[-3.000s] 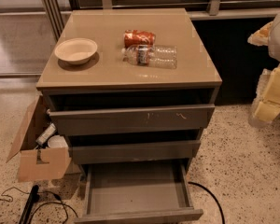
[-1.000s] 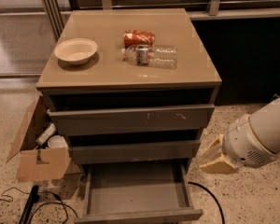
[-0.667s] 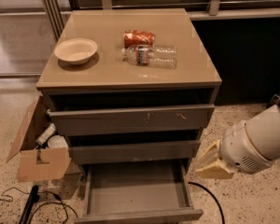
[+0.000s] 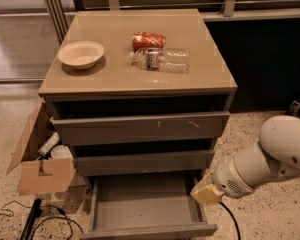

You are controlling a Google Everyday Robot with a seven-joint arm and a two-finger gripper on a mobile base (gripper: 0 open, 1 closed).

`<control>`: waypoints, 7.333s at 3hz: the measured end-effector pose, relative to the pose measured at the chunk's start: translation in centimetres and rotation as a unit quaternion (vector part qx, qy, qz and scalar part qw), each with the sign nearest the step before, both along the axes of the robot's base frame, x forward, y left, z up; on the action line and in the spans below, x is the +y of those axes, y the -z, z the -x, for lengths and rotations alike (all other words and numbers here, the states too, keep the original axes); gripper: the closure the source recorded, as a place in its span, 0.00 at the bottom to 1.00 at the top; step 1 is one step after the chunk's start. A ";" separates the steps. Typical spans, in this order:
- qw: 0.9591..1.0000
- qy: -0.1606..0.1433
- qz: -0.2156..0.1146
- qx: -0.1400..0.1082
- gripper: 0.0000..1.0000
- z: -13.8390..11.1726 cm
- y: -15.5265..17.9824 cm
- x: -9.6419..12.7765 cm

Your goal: Close bottom drawer

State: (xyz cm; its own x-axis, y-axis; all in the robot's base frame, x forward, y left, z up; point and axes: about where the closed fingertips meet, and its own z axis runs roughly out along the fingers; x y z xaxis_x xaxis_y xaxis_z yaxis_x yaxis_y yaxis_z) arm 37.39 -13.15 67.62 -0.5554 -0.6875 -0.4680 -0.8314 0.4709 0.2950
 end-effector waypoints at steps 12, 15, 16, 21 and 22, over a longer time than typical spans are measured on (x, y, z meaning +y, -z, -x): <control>0.997 -0.014 -0.071 -0.031 1.00 -2.2 21.0 0.6; 0.999 0.028 0.015 -0.042 1.00 -1.2 26.8 1.0; 0.997 -0.002 0.048 -0.068 1.00 -2.0 29.0 1.2; 1.000 0.007 -0.004 -0.030 1.00 -6.8 41.6 -6.4; 1.000 0.003 0.001 -0.029 1.00 -6.7 41.8 -6.2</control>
Offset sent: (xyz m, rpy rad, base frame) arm 0.0606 -0.0194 -0.1285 0.3226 -0.0936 0.0320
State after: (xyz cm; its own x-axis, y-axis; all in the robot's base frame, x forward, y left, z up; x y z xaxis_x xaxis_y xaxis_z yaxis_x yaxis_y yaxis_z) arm 44.07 -19.36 25.81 -0.5320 -0.6847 -0.4982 -0.8439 0.4770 0.2456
